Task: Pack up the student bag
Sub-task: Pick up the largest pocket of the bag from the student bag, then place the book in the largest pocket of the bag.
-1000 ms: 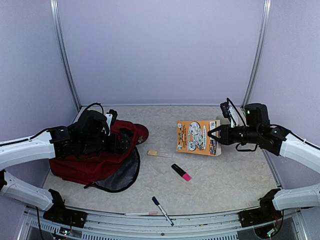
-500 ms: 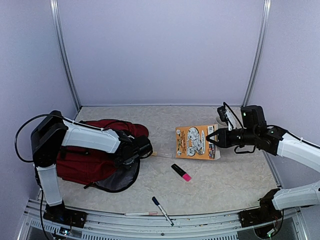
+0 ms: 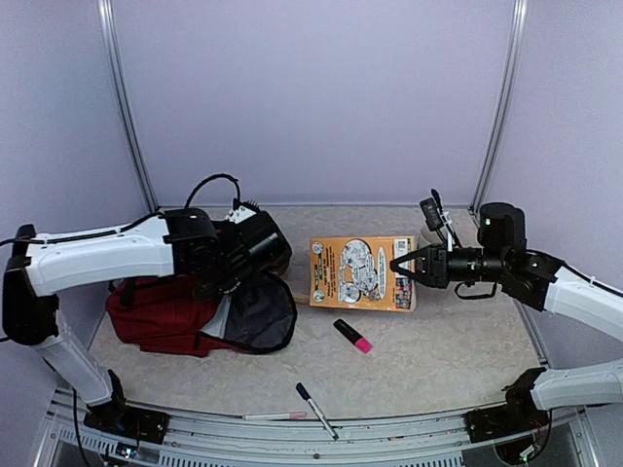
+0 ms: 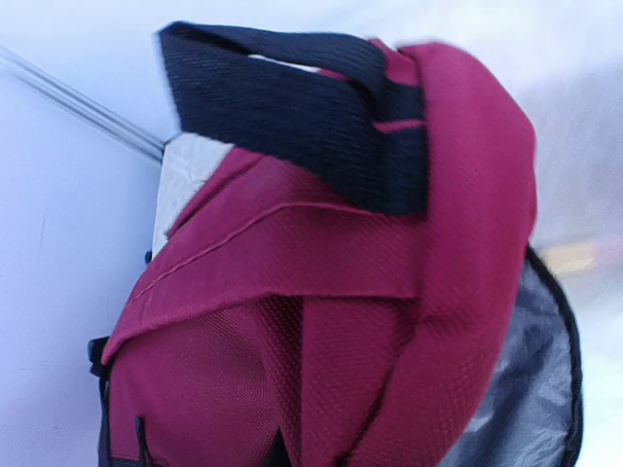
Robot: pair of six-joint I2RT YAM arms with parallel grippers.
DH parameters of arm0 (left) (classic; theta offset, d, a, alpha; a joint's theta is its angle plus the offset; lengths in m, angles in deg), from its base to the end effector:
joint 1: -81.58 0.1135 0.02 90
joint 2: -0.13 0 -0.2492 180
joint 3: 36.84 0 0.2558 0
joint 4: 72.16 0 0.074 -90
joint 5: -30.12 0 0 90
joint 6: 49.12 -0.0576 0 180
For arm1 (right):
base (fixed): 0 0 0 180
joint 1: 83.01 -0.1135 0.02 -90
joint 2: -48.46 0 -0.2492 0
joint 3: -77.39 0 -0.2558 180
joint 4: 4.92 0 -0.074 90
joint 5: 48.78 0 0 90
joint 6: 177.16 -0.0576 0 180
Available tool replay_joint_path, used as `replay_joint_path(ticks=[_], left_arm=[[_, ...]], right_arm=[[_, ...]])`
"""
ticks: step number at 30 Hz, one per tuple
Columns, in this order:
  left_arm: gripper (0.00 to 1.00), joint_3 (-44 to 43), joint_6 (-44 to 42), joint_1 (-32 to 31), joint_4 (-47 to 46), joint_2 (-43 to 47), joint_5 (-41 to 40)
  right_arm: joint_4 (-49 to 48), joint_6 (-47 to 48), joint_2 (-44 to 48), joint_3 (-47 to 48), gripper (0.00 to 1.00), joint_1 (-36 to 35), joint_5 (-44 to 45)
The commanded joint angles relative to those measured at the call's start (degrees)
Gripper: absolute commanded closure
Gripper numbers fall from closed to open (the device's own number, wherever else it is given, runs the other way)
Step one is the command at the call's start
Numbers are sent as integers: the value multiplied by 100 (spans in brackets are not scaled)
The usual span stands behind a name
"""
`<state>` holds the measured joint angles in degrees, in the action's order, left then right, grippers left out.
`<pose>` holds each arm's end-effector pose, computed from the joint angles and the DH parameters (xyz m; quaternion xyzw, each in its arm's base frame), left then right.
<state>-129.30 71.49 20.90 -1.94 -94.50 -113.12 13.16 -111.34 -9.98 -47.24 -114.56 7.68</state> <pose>0.2011 -0.2639 0.2488 0.1629 0.8710 0.2117 0.4123 0.2039 0.1625 0.2681 -0.2135 0.7777 0.4634 0.3673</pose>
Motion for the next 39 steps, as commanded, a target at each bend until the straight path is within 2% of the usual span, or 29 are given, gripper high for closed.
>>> replay_joint_path(ticks=[1,3,7,13,18,22,27,31,34,39], left_arm=[[100,-264,25,-174,-136,855,-170],[100,-217,-8,-212,-284,1115,-28],[100,-20,-175,-296,-752,1554,387],[100,320,-400,-489,-1446,2037,876],[100,634,-539,-525,-1931,2341,1257],[100,696,-616,-531,-2022,2392,1303],[100,749,-657,-529,-2167,2426,1348],[100,815,-770,-510,-2431,2466,1517],[100,754,-758,-464,-2351,2450,1462],[100,893,-472,-113,-1981,2594,1398]], right_arm=[[-1738,-848,-171,-29,100,-616,-752],[-2183,-1072,-593,34,100,-1042,-682],[-2483,-1568,-1753,490,100,-1631,-251],[-3630,-2604,-3045,958,100,-1666,-193],[-4180,-3227,-4006,1695,100,-1662,36],[-5018,-4050,-4831,2334,100,-1670,-56],[-5225,-4633,-5659,3053,100,-1783,267],[-5431,-5024,-6127,3305,100,-1958,823],[-5954,-5399,-6292,3263,100,-2007,954],[-5690,-5057,-5774,2821,100,-1993,1409]])
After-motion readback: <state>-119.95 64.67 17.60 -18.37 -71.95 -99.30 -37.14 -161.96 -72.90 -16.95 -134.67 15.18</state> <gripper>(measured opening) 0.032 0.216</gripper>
